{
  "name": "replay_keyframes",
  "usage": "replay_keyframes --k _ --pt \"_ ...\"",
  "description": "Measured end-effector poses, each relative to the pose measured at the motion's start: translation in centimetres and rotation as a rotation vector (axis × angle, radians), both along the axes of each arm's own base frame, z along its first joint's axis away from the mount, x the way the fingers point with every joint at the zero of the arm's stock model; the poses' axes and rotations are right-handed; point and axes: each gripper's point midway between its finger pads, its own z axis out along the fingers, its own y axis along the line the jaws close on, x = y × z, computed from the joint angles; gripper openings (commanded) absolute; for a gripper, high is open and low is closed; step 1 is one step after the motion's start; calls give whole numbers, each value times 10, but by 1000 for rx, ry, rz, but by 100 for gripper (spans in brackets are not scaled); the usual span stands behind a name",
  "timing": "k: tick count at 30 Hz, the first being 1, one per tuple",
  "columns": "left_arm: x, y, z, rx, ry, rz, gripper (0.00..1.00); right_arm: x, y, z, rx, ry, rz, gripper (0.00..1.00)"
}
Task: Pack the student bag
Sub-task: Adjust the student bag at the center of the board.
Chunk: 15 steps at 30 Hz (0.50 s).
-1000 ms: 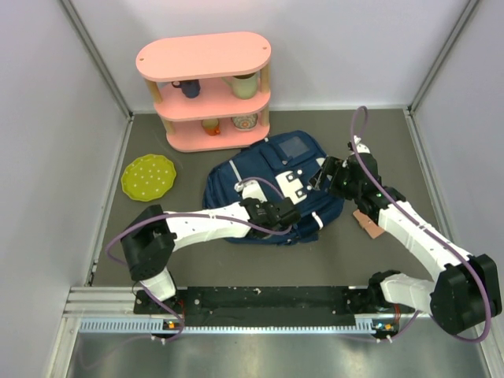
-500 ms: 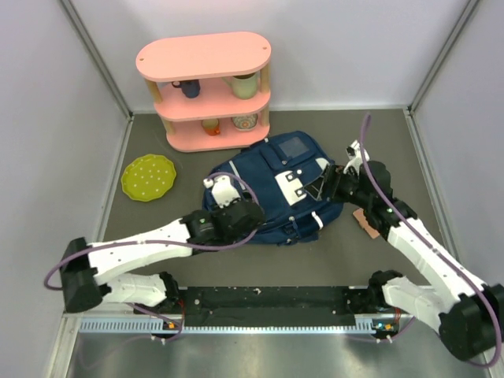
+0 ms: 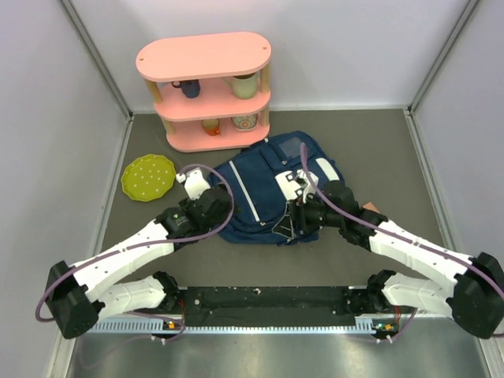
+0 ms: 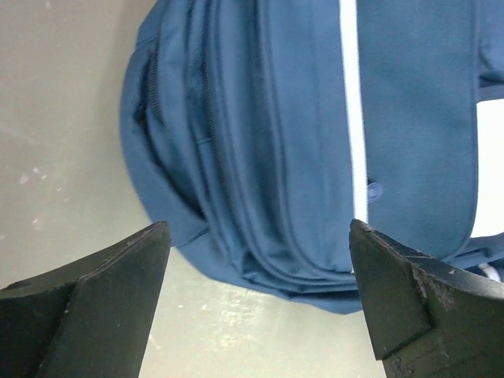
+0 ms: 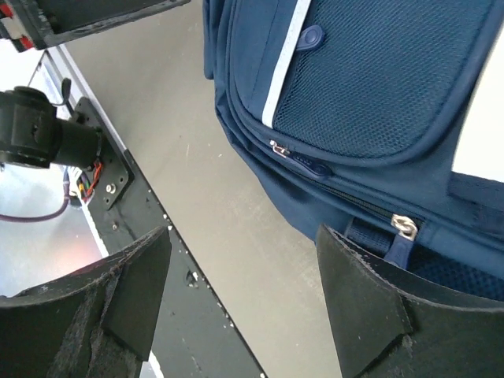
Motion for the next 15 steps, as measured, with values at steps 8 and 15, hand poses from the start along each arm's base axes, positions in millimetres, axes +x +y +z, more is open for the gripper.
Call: replay_keyframes --k 8,15 --pt "-16 21 -3 -51 -4 -6 99 4 21 -21 -24 4 22 75" --pt "-20 20 -6 -59 10 -20 99 17 25 -48 -93 36 -17 76"
